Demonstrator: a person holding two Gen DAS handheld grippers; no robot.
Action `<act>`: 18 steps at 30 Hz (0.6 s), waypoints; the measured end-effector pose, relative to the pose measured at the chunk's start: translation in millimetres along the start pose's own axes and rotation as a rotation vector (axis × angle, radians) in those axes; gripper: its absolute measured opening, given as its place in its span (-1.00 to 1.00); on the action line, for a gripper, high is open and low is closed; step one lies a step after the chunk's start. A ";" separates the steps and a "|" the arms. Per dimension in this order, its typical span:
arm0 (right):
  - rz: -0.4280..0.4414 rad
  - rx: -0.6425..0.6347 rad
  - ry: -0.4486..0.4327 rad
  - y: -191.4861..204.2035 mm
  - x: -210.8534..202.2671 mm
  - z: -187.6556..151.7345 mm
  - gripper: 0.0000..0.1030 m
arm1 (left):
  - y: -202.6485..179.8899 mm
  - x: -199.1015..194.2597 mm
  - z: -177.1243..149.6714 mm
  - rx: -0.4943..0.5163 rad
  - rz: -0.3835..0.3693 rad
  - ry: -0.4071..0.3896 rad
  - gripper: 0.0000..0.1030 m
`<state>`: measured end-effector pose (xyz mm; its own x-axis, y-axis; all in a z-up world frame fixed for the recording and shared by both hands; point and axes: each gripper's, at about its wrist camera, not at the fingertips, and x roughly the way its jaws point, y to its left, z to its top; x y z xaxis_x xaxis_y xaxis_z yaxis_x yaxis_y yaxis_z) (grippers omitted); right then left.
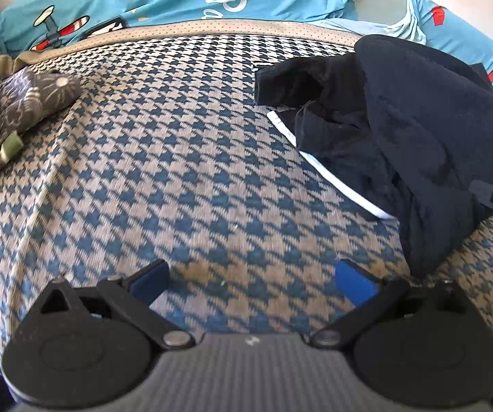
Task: Fold clothes
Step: 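Drag the held black garment across the bed with the right gripper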
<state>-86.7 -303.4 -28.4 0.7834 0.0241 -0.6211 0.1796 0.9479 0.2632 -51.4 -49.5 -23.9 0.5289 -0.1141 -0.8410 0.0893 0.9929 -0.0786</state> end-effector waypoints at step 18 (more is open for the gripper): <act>-0.024 0.176 0.077 -17.6 11.0 -13.6 -0.10 | 12.1 -16.0 -32.4 0.018 0.077 0.009 1.00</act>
<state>-89.4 -315.5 -49.9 0.7311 0.0327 -0.6814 0.3040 0.8786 0.3683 -86.1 -34.6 -28.8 0.5274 -0.0366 -0.8488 0.0638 0.9980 -0.0035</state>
